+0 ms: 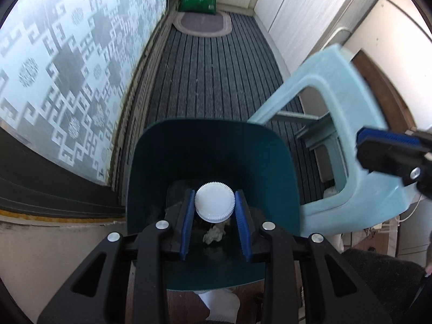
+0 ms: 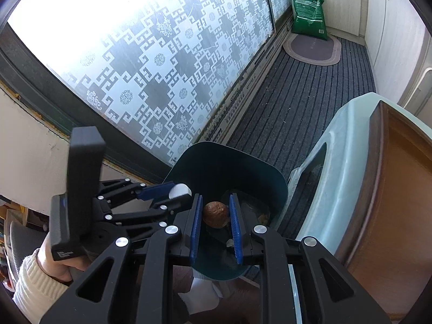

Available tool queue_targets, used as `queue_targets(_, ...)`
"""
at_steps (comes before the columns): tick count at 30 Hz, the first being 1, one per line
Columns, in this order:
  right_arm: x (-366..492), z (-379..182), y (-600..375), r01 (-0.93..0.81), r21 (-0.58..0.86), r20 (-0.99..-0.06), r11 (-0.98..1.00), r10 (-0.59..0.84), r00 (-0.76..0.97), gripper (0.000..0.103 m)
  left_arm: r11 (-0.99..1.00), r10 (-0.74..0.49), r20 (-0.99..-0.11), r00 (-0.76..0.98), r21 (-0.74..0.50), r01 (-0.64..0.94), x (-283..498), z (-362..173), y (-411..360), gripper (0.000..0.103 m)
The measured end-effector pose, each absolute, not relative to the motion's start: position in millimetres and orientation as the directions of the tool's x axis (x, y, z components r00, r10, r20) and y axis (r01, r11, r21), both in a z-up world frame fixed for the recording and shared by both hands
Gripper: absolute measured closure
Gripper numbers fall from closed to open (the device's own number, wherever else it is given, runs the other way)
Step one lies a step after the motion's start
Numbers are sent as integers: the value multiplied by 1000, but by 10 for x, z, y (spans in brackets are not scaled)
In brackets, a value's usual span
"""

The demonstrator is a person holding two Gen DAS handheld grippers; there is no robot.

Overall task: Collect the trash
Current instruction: 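Lower both grippers into the bin and open them to release the items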

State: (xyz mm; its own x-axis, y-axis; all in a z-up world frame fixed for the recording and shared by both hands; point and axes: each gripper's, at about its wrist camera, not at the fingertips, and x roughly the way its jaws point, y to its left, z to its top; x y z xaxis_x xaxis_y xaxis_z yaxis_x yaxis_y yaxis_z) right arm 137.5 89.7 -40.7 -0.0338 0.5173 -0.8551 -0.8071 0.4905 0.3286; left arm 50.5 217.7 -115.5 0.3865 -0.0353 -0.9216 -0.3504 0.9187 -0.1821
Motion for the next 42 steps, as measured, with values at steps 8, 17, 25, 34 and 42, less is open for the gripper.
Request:
queue_targets(8,1367,-447,940,-806,328,-860,492,509,-39,83,928,-29,-947,320,-145,-342,506,-1390,2155,58)
queue_targets(17,1337,-602,1066,-809,312,-881,498,472,-49,83,939,-6,-939,343,-123,-321,461,-1259,2141,60)
queue_targets(25,1279,-762,1187,-820,281,-901,499,432,-45,83,941,17,-900,435,-132,-310,317,-830,2149,66)
queue_targets(34,1169,-1014,1332,-834,248,-924,493,379,-51,83,930,70,-832,550,-145,-338,97,-302,2212,81)
queue_targets(42,1065,-1329,1472,-849,201,-953,488,297,-55,82,927,107,-753,649,-160,-338,-60,140,2162,83)
